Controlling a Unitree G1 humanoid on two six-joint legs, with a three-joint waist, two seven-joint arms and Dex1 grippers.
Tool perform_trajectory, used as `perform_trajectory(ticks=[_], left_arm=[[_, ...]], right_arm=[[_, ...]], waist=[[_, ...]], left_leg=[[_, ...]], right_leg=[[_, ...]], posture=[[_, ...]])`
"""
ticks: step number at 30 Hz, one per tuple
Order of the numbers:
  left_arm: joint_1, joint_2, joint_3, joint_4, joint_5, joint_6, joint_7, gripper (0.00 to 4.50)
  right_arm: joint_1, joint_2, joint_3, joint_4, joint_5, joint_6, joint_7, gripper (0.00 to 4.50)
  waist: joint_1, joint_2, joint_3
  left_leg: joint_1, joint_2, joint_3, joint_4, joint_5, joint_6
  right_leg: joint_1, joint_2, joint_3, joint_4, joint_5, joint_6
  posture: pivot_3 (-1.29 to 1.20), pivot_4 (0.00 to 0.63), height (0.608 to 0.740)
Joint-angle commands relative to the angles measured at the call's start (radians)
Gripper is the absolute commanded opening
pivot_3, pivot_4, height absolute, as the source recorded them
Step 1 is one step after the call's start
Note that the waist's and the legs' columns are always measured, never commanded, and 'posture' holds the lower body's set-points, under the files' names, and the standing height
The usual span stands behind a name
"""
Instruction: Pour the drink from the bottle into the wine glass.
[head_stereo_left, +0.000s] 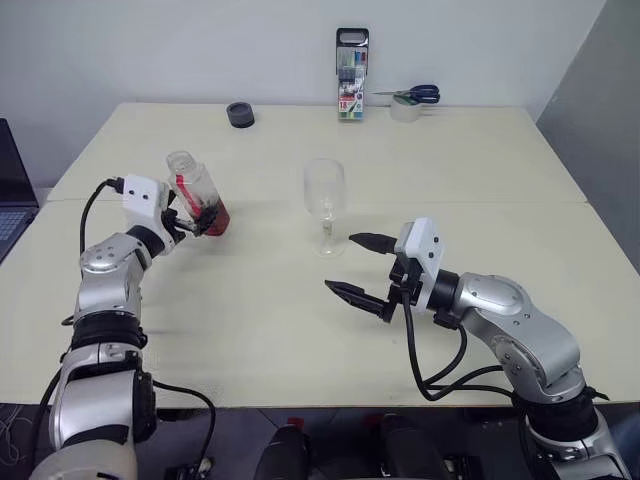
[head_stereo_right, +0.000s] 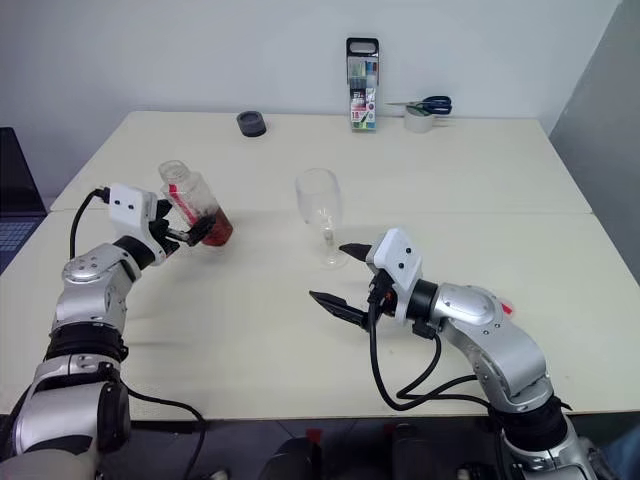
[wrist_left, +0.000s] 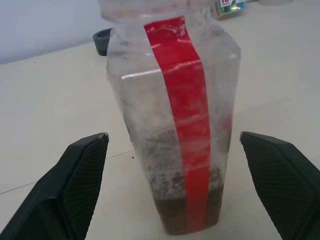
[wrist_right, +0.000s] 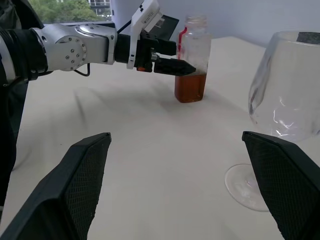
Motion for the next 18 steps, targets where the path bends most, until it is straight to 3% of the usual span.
perform_trajectory(ticks=[1, 9, 13, 18], left_arm=[[-0.054, 0.005, -0.006, 0.049, 0.013, -0.045, -0.007, 4.1], [-0.095, -0.015, -0.017, 0.134, 0.026, -0.079, -0.005, 1.88], [-0.087, -0.023, -0.022, 0.117, 0.024, -0.076, -0.006, 1.69], [-0.057, -0.059, -0.044, -0.032, 0.021, -0.025, 0.001, 1.69]], right_arm=[[-0.018, -0.002, -0.006, -0.022, -0.001, -0.021, -0.006, 4.5], [-0.02, -0.003, -0.012, -0.029, -0.01, -0.023, -0.024, 4.5], [-0.022, -0.014, -0.02, -0.038, -0.037, -0.035, -0.047, 4.5], [-0.024, -0.04, -0.065, -0.078, -0.033, -0.019, -0.069, 4.5]], waist=[[-0.001, 0.0, 0.0], [-0.003, 0.0, 0.0], [-0.003, 0.0, 0.0], [0.005, 0.0, 0.0]], left_leg=[[0.0, 0.0, 0.0, 0.0, 0.0, 0.0], [0.0, 0.0, 0.0, 0.0, 0.0, 0.0], [0.0, 0.0, 0.0, 0.001, 0.0, 0.0], [-0.001, -0.001, -0.001, 0.001, 0.0, 0.0]], right_leg=[[0.0, 0.0, 0.0, 0.0, 0.0, 0.0], [0.0, 0.0, 0.0, 0.0, 0.0, 0.0], [0.0, 0.0, 0.0, 0.001, 0.0, 0.0], [0.0, 0.0, 0.0, 0.001, 0.0, 0.0]], posture=[[0.0, 0.15, 0.74], [0.0, 0.15, 0.74], [0.0, 0.15, 0.74], [0.0, 0.15, 0.74]])
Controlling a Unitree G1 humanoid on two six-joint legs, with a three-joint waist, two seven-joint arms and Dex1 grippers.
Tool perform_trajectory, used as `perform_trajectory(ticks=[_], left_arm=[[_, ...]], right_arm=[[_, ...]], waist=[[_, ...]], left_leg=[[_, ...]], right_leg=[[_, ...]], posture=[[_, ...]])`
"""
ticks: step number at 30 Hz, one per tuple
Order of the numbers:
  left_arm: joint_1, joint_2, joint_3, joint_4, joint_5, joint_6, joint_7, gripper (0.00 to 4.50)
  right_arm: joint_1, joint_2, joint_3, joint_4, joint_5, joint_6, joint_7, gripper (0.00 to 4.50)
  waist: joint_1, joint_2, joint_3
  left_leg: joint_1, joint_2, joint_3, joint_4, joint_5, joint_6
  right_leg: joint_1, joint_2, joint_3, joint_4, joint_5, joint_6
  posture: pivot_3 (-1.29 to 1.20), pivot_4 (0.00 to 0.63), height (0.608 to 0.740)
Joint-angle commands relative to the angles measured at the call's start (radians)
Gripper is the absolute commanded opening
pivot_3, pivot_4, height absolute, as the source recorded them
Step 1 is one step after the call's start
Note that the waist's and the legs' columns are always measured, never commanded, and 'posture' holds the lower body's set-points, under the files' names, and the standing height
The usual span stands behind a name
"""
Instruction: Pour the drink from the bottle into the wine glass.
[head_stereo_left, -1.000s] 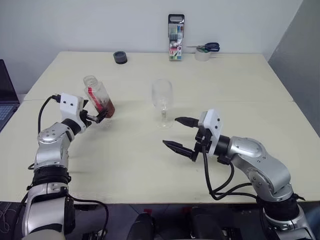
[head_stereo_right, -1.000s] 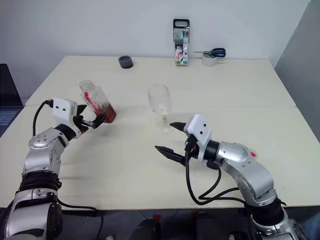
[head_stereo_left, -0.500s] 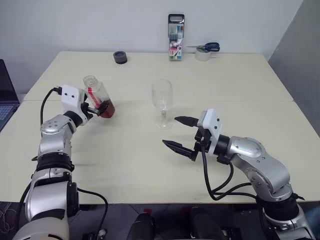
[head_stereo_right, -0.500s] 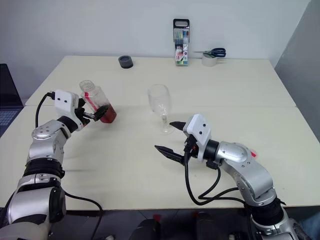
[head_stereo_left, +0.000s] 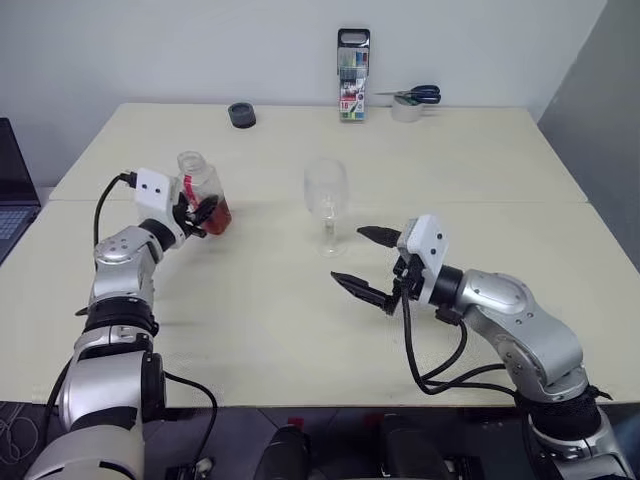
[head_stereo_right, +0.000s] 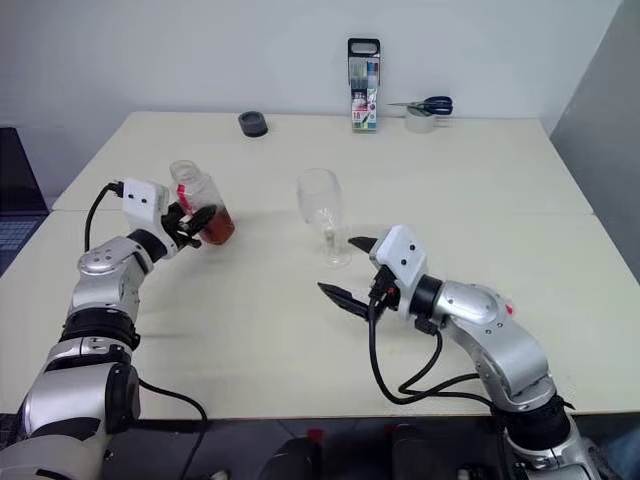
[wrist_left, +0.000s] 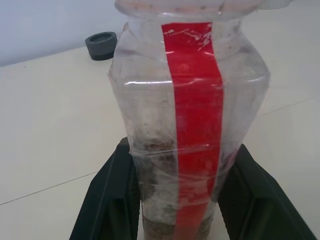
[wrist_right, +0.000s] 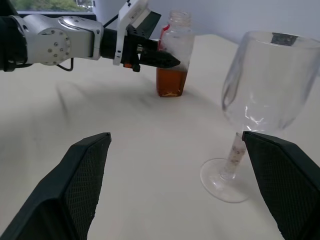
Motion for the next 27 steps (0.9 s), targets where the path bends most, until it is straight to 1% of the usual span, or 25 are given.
perform_trajectory(ticks=[1, 5, 9, 14, 22, 27], left_arm=[[0.011, -0.024, -0.027, -0.158, 0.003, 0.029, 0.011, 1.69], [0.019, -0.068, -0.113, -0.399, 0.077, 0.07, 0.068, 1.69], [-0.012, -0.082, -0.175, -0.495, 0.146, 0.071, 0.107, 1.69], [-0.074, -0.059, -0.243, -0.475, 0.246, -0.04, 0.125, 1.69], [-0.149, 0.0, -0.315, -0.344, 0.402, -0.293, 0.191, 1.69], [-0.189, 0.03, -0.349, -0.269, 0.48, -0.415, 0.245, 1.69]], right_arm=[[-0.016, -0.014, -0.059, -0.086, 0.021, 0.004, -0.019, 4.5], [0.001, -0.021, -0.13, -0.126, 0.055, 0.048, -0.056, 4.5], [0.006, -0.022, -0.153, -0.131, 0.062, 0.062, -0.08, 4.5], [-0.009, -0.013, -0.148, -0.121, 0.049, 0.057, -0.115, 4.5], [-0.017, 0.011, -0.13, -0.096, 0.008, 0.015, -0.164, 4.5], [-0.026, 0.025, -0.141, -0.079, 0.051, 0.028, -0.141, 4.5]], waist=[[0.002, 0.0, 0.0], [0.009, -0.001, 0.0], [0.01, -0.001, 0.0], [0.005, -0.001, 0.0], [0.005, -0.001, 0.0], [0.006, -0.001, 0.0]], left_leg=[[0.0, 0.0, 0.0, 0.0, 0.0, 0.0], [-0.002, 0.0, -0.001, 0.0, 0.0, 0.0], [-0.002, 0.0, 0.0, 0.0, 0.001, -0.001], [-0.001, 0.001, 0.001, 0.0, 0.0, 0.0], [-0.001, 0.0, 0.002, 0.0, 0.0, 0.0], [-0.002, 0.0, 0.001, 0.0, 0.0, 0.0]], right_leg=[[0.0, 0.0, 0.0, 0.0, 0.0, 0.0], [0.0, 0.0, 0.0, -0.001, 0.0, 0.0], [-0.001, 0.0, 0.0, -0.001, 0.0, 0.0], [-0.001, 0.001, 0.001, -0.001, 0.0, 0.0], [-0.001, 0.001, 0.001, -0.001, 0.0, 0.0], [-0.001, 0.001, 0.001, -0.001, 0.0, 0.0]], posture=[[0.0, 0.15, 0.74], [0.0, 0.15, 0.74], [0.0, 0.15, 0.74], [0.0, 0.15, 0.74], [0.0, 0.15, 0.74], [0.0, 0.15, 0.74]])
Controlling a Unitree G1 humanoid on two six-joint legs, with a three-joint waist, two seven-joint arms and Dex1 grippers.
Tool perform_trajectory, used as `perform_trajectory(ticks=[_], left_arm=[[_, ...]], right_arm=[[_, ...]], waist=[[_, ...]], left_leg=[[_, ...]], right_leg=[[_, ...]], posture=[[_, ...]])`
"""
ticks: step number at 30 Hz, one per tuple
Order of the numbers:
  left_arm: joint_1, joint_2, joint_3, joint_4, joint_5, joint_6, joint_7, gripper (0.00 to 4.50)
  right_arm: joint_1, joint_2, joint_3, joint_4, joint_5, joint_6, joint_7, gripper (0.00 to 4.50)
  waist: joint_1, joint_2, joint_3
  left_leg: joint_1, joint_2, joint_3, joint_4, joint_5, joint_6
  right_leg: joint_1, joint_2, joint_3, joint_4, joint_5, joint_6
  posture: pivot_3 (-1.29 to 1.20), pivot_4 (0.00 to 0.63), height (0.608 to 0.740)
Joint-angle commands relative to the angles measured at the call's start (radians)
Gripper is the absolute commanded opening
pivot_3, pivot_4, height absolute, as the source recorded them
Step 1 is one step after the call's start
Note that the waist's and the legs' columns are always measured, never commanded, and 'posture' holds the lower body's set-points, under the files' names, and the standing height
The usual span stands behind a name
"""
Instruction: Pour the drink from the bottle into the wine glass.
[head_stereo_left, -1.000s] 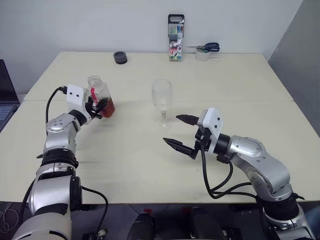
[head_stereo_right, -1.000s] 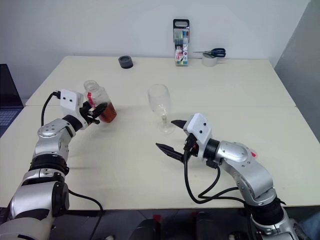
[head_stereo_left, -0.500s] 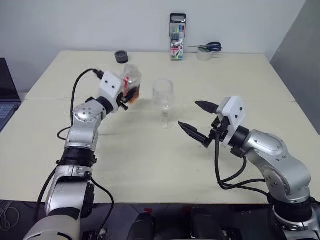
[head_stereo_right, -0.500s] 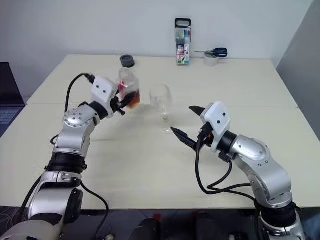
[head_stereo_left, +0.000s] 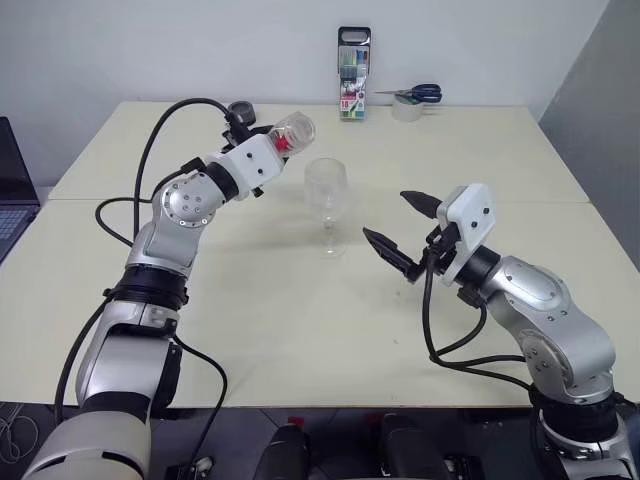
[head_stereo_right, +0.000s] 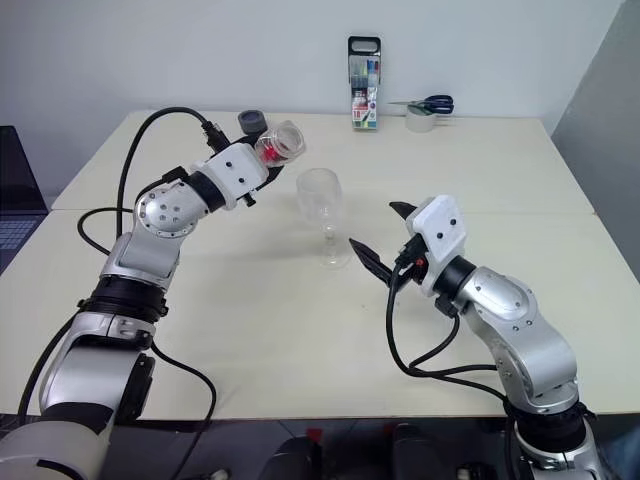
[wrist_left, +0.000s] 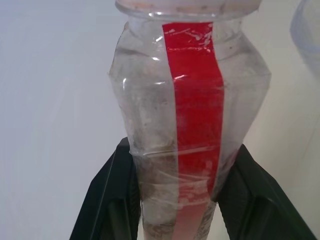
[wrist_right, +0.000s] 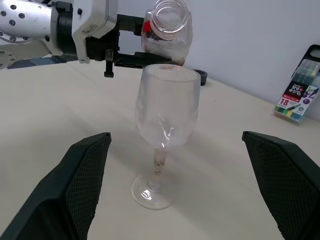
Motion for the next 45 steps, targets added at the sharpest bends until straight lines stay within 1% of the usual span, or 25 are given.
perform_trajectory(ticks=[1, 10, 22, 33, 45], left_arm=[[-0.057, 0.026, -0.01, 0.022, 0.049, -0.101, 0.055, 1.69], [-0.125, 0.062, -0.049, 0.129, 0.173, -0.233, 0.166, 1.69], [-0.19, 0.097, -0.105, 0.203, 0.305, -0.325, 0.301, 1.69], [-0.234, 0.125, -0.141, 0.248, 0.38, -0.365, 0.383, 1.69], [-0.275, 0.137, -0.177, 0.31, 0.424, -0.384, 0.44, 1.69]], right_arm=[[-0.025, 0.009, -0.024, -0.016, 0.039, -0.01, 0.013, 4.5], [-0.032, 0.011, -0.027, -0.012, 0.08, -0.011, 0.022, 4.5], [-0.037, 0.012, -0.019, -0.011, 0.084, -0.011, 0.016, 4.5], [-0.043, 0.018, -0.016, -0.003, 0.086, -0.011, 0.016, 4.5], [-0.056, 0.027, -0.01, 0.001, 0.092, -0.005, 0.016, 4.5]], waist=[[0.0, 0.0, 0.0], [-0.001, 0.0, 0.0], [-0.009, 0.0, 0.0], [-0.011, 0.0, 0.0], [-0.012, 0.0, 0.0]], left_leg=[[0.0, 0.0, 0.0, 0.0, 0.0, 0.0], [0.0, 0.0, 0.0, 0.0, 0.0, 0.0], [0.0, 0.0, 0.0, 0.0, 0.0, 0.0], [0.0, -0.001, 0.0, 0.0, 0.0, 0.0], [0.0, -0.001, 0.0, 0.0, 0.0, 0.0]], right_leg=[[0.0, 0.0, 0.0, 0.0, 0.0, 0.0], [0.0, 0.0, 0.0, 0.0, 0.0, 0.0], [0.0, 0.0, 0.0, 0.0, 0.0, 0.0], [0.0, 0.0, 0.0, 0.001, 0.0, 0.0], [0.0, 0.0, 0.0, 0.001, 0.0, 0.0]], posture=[[0.0, 0.15, 0.74], [0.0, 0.15, 0.74], [0.0, 0.15, 0.74], [0.0, 0.15, 0.74], [0.0, 0.15, 0.74]])
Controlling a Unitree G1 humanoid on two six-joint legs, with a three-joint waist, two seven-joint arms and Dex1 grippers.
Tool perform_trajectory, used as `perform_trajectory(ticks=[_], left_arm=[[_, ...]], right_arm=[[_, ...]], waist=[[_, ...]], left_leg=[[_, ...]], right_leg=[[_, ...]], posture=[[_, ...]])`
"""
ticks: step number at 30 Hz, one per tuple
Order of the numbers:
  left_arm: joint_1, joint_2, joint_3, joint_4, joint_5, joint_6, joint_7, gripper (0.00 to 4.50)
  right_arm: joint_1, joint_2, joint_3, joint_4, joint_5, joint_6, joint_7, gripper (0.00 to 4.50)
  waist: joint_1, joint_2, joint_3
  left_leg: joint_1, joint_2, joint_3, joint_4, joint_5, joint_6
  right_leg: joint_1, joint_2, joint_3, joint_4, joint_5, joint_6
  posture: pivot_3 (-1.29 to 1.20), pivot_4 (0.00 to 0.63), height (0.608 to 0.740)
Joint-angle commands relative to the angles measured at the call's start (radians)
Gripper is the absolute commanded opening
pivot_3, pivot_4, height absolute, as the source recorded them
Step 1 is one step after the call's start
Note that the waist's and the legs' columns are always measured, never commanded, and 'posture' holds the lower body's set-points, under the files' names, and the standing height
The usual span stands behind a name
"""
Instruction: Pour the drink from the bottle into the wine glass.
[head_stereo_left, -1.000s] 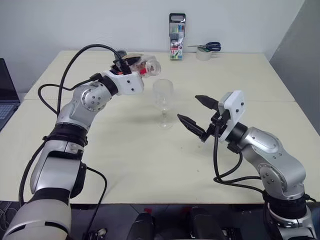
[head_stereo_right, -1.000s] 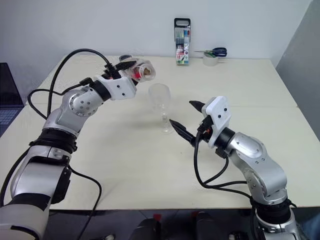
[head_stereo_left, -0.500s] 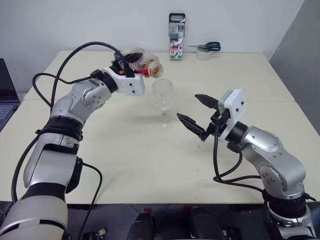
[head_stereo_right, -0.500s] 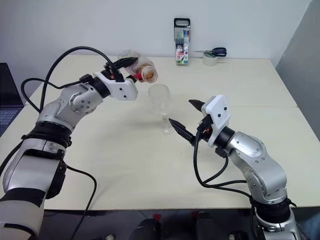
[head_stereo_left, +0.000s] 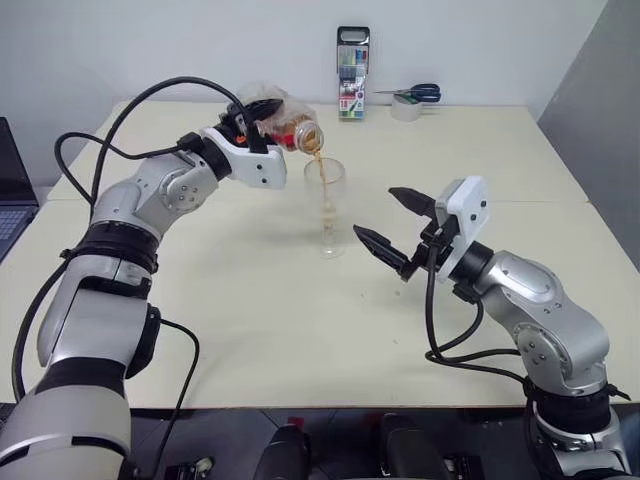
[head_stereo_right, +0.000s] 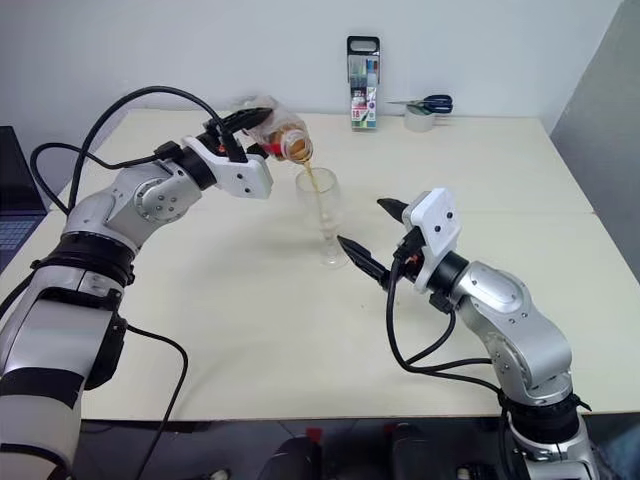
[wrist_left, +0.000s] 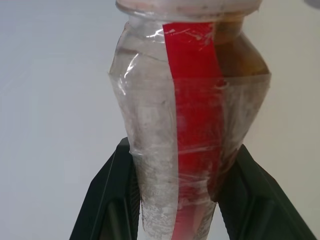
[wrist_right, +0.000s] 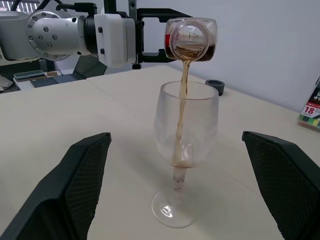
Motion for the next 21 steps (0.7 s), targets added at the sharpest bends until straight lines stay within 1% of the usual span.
perform_trajectory(ticks=[1, 21], left_arm=[[-0.047, 0.02, -0.002, 0.005, 0.004, -0.015, 0.039, 1.69], [-0.103, 0.018, -0.044, 0.07, 0.04, -0.031, 0.099, 1.69]], right_arm=[[-0.021, 0.006, -0.008, -0.023, 0.018, -0.006, 0.001, 4.5], [0.003, 0.016, 0.029, -0.041, 0.007, 0.009, -0.023, 4.5]], waist=[[0.0, 0.0, 0.0], [0.0, 0.0, 0.0]], left_leg=[[0.0, 0.0, 0.0, 0.0, 0.0, 0.0], [0.0, 0.0, 0.0, 0.0, 0.0, 0.0]], right_leg=[[0.0, 0.0, 0.0, 0.0, 0.0, 0.0], [0.0, 0.0, 0.0, 0.001, 0.0, 0.0]], posture=[[0.0, 0.15, 0.74], [0.0, 0.15, 0.74]])
